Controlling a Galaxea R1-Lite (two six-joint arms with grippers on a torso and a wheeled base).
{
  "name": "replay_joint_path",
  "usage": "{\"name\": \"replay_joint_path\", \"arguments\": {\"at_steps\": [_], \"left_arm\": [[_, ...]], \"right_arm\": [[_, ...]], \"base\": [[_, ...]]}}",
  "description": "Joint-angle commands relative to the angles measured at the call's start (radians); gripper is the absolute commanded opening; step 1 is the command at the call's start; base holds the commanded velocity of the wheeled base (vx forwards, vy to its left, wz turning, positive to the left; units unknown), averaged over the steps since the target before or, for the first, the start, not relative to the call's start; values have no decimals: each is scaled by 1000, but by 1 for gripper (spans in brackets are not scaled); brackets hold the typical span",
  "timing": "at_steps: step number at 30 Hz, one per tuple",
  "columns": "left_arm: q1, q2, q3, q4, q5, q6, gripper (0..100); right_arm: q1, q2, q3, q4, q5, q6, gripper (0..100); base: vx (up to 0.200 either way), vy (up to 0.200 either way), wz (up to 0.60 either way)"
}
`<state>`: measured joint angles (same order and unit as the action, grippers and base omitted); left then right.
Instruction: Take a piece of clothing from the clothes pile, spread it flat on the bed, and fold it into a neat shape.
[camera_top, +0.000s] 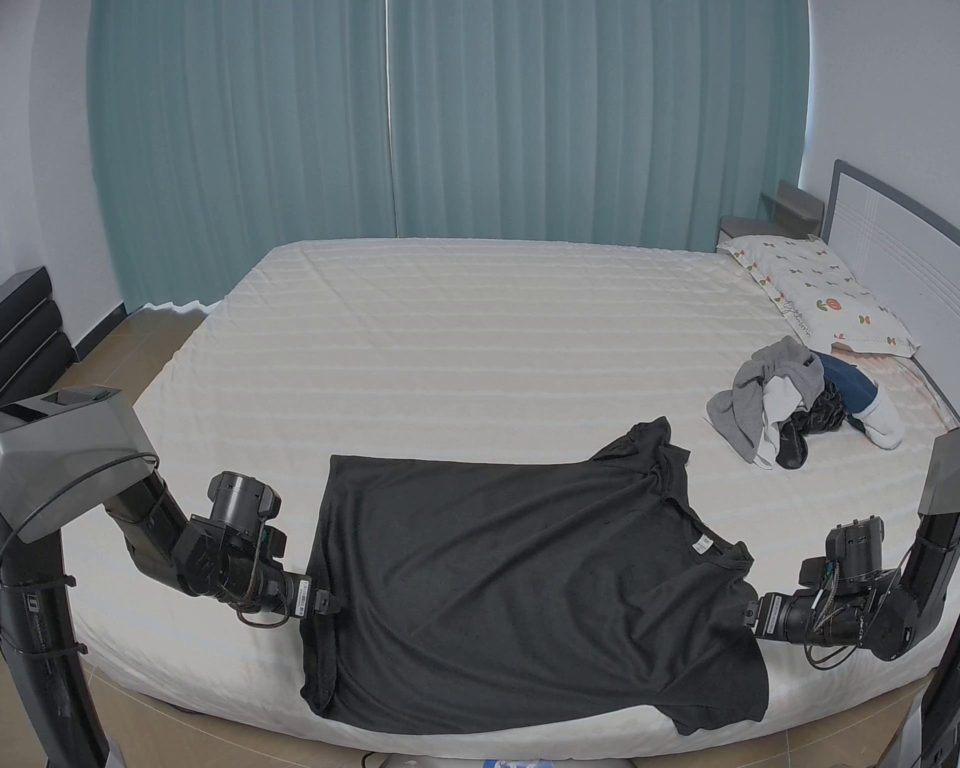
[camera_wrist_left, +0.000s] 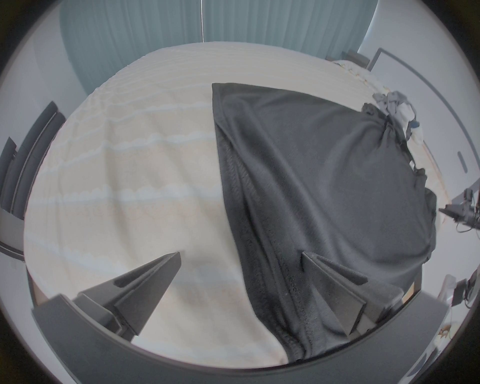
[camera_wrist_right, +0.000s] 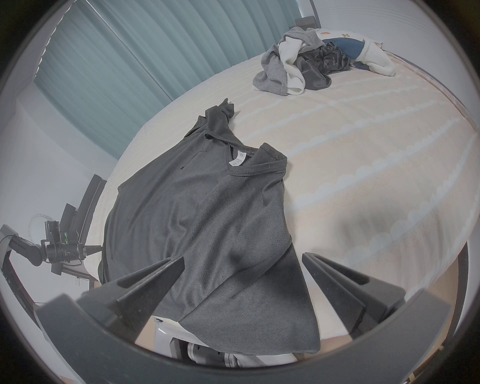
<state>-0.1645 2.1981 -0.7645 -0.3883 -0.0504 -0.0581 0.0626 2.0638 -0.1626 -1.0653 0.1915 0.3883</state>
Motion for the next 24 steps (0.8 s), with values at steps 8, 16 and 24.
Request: {"name": "replay_joint_path", "arguments": {"at_steps": [8, 16, 24], "left_arm": [[57, -4, 28, 45, 80, 107, 100], [143, -49, 34, 161, 158, 239, 100], [186, -72, 17, 151, 98, 245, 100]], "right_arm": [[0, -1, 1, -1, -1, 0, 100], [0, -5, 1, -1, 0, 0, 100], [0, -10, 5, -1, 0, 0, 100]], "base": [[0, 0, 0], [0, 0, 0], [0, 0, 0]]}}
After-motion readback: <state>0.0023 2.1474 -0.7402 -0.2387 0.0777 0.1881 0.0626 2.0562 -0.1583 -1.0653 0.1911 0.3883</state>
